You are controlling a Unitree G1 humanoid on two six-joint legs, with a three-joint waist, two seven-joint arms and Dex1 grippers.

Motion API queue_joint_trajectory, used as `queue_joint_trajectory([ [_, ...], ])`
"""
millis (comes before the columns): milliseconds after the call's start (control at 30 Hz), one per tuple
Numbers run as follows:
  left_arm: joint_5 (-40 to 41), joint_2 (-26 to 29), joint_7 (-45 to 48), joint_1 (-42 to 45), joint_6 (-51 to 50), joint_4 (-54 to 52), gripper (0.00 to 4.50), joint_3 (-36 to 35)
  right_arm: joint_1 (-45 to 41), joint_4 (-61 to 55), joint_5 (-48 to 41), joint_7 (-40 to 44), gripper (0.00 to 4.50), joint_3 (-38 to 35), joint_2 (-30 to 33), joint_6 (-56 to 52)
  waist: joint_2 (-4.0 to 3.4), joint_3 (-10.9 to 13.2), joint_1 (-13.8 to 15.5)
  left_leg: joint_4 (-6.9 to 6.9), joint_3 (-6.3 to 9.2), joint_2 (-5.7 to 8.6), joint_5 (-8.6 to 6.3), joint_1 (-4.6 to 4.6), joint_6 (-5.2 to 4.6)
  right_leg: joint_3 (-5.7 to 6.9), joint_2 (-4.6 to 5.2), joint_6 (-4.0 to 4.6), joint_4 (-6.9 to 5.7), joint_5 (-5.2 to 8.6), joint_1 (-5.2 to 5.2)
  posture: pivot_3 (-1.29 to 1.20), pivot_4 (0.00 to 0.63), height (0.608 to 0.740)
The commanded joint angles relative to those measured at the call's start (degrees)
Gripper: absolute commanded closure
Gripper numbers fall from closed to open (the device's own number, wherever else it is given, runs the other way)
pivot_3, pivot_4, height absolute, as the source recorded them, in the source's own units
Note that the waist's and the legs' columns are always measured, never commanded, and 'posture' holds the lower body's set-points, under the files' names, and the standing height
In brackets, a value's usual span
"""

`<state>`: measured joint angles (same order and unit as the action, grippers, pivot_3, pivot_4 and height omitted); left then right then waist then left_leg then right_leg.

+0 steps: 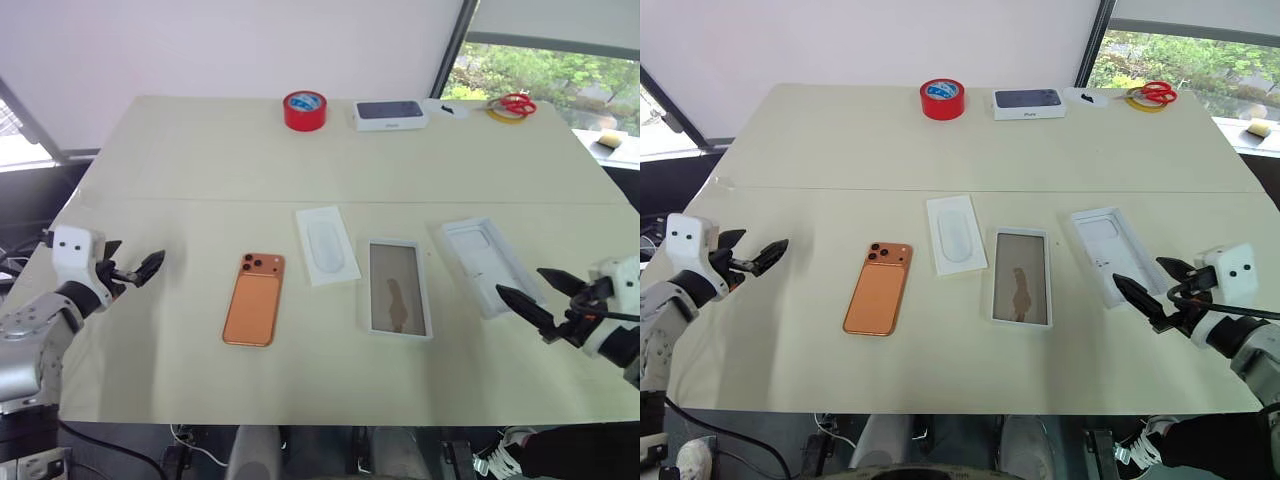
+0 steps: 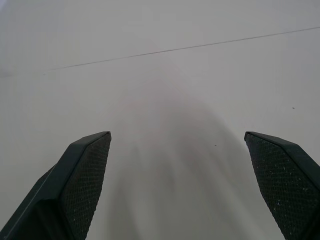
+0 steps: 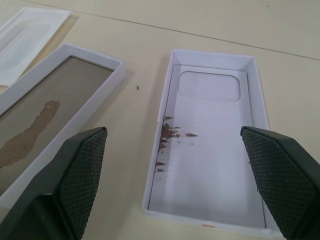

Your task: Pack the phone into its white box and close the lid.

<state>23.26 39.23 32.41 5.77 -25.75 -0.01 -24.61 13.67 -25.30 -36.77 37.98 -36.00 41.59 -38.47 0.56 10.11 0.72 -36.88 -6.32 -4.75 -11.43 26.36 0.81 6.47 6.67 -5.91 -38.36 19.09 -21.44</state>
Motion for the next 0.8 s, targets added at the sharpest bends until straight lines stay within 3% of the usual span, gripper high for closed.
queue_joint_trajectory([
  [33,0.7,0.3,-0.1,0.8,0.6,-1.4,0.00,-1.4,-0.4,-2.2,-0.9,-0.1,0.04,-0.5,0.2,0.3,0.00,0.0,0.0,0.00,0.00,0.00,0.00,0.00,0.00,0.00,0.00,0.00,0.00,0.00,0.00,0.00,0.150,0.730],
  [367,0.9,-1.4,0.1,4.8,-0.5,-2.9,0.00,2.4,-3.3,-3.1,-1.1,-0.8,0.04,2.7,0.0,1.0,0.00,0.0,0.0,-0.01,-0.01,0.01,0.00,0.00,0.00,0.00,-0.02,-0.01,-0.01,-0.01,0.04,0.00,0.150,0.730],
  [633,2.3,-10.4,-2.3,10.4,-8.2,-12.0,0.00,15.0,-12.1,-4.7,1.9,-3.3,0.04,12.4,1.6,0.2,0.00,0.0,0.0,-0.08,-0.02,0.04,0.02,0.02,-0.01,-0.02,-0.03,-0.03,-0.08,-0.01,0.24,0.00,0.150,0.730],
  [800,6.2,-16.9,-8.8,16.0,-21.6,-17.1,0.00,18.5,-18.4,-3.4,4.3,-3.6,0.04,18.7,2.2,0.4,0.02,0.0,0.0,-0.14,-0.01,0.04,0.06,0.02,0.04,-0.02,-0.07,-0.03,-0.28,-0.02,0.19,0.00,0.150,0.730],
])
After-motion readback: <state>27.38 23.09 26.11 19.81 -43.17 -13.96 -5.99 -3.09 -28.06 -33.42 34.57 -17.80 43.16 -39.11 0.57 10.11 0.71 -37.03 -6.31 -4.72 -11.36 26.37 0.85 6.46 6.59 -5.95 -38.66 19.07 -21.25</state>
